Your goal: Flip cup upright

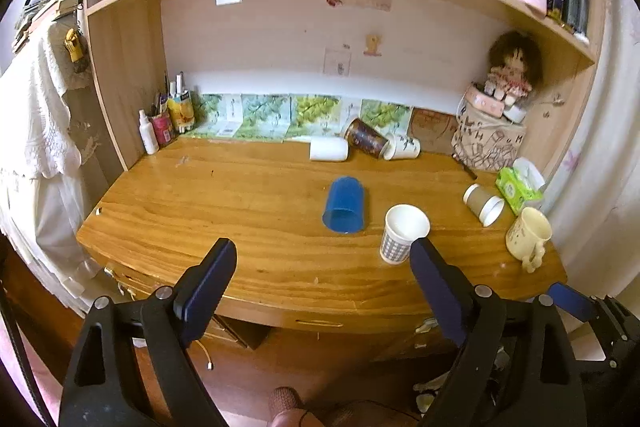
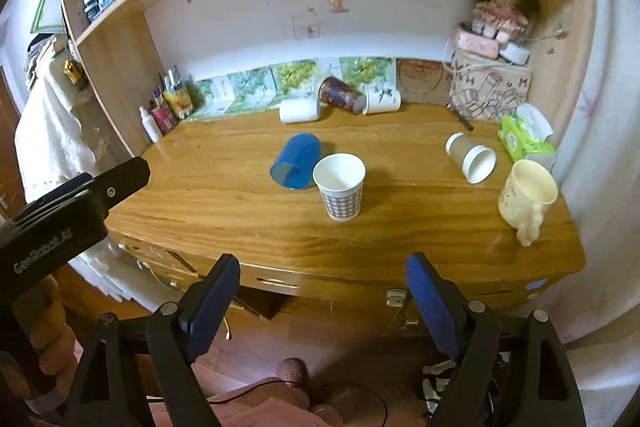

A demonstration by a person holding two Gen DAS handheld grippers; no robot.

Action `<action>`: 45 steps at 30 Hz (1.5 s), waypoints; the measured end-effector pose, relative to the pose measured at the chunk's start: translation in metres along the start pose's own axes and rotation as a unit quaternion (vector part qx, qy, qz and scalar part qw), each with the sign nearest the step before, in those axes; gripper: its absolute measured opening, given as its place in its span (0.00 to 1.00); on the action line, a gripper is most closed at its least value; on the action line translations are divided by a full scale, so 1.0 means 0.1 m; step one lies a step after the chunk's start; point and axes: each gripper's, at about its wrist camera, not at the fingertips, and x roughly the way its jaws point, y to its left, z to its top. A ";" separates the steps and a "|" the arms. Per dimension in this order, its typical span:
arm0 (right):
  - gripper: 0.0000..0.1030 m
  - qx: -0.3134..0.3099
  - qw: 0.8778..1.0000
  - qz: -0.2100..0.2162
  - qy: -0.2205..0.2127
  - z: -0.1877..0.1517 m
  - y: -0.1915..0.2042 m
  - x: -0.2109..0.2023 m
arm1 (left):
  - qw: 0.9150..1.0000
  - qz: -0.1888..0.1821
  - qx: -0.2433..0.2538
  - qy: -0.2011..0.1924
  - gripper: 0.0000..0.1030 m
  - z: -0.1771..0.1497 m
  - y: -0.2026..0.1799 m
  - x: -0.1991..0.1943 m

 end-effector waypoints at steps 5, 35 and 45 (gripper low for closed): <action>0.83 0.005 0.999 -0.006 -0.051 -0.05 0.06 -0.21 | 0.999 -0.011 0.007 -0.036 0.88 -0.09 0.02 -0.16; 1.00 -0.002 0.974 -0.035 -0.223 0.00 0.08 -0.64 | 0.990 0.032 -0.007 -0.138 1.00 0.03 0.02 -0.34; 1.00 -0.006 0.970 -0.008 -0.242 0.07 0.04 -0.64 | 0.990 0.034 0.003 -0.136 1.00 0.09 -0.08 -0.25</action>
